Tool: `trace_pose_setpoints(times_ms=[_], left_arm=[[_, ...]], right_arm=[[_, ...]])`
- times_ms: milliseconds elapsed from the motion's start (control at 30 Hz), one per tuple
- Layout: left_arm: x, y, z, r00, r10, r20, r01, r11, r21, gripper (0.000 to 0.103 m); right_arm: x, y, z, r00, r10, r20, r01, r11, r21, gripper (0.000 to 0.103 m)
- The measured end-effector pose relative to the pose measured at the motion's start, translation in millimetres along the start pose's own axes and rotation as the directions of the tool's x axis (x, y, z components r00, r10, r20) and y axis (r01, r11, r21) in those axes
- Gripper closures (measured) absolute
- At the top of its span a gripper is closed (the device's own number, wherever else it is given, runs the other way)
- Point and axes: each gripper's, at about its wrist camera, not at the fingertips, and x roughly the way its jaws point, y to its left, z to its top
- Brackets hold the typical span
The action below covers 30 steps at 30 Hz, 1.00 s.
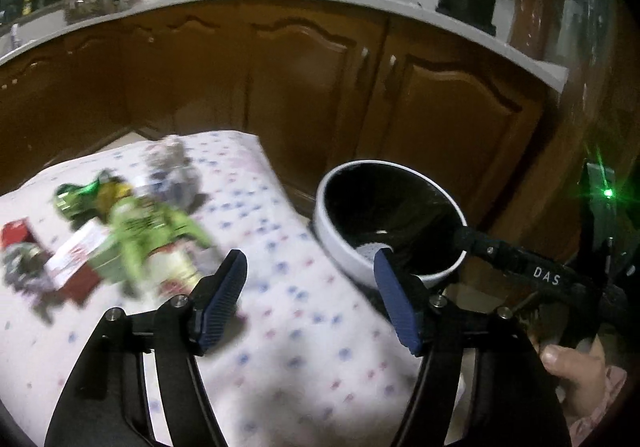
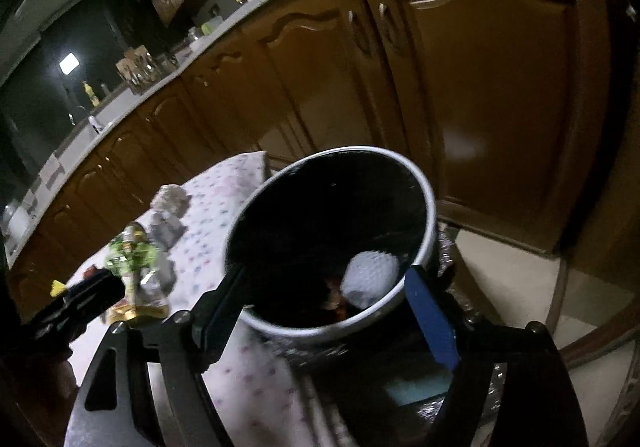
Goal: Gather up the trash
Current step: 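Move both tools back over the trash on the bed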
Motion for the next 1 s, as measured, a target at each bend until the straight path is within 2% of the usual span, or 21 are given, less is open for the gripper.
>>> trace_pose_setpoints(times_ms=[133,300,633,800,933,1000], left_arm=[[-21.8,23.4,-14.8,0.999,0.04,0.015,-0.039,0.999,-0.034,0.035],[-39.1,57.1,-33.5,0.996,0.093,0.009,-0.092,0.992,-0.082,0.034],[-59.9,116.0,-61.3,0.986,0.168,-0.017,-0.167,0.964,-0.207,0.034],[-67.5,139.6,-68.4,0.979,0.204,-0.026,-0.204,0.95,-0.237,0.034],[-70.6,161.8,-69.1,0.967,0.252,-0.036,-0.253,0.932,-0.26,0.034],[-68.6,177.3,-69.4,0.95,0.305,-0.061,-0.31,0.909,-0.279,0.034]], right_arm=[[-3.7,23.7,-15.5,1.0,0.03,-0.004,-0.03,0.999,-0.02,0.017],[-2.8,57.2,-36.8,0.997,0.075,-0.035,-0.077,0.995,-0.06,0.017],[4.5,118.5,-63.9,0.987,0.139,-0.082,-0.15,0.978,-0.144,0.017],[11.8,149.2,-68.1,0.979,0.176,-0.105,-0.194,0.961,-0.199,0.017],[22.9,177.5,-69.7,0.975,0.187,-0.118,-0.212,0.942,-0.259,0.017],[30.3,190.1,-70.9,0.977,0.178,-0.119,-0.206,0.933,-0.295,0.017]])
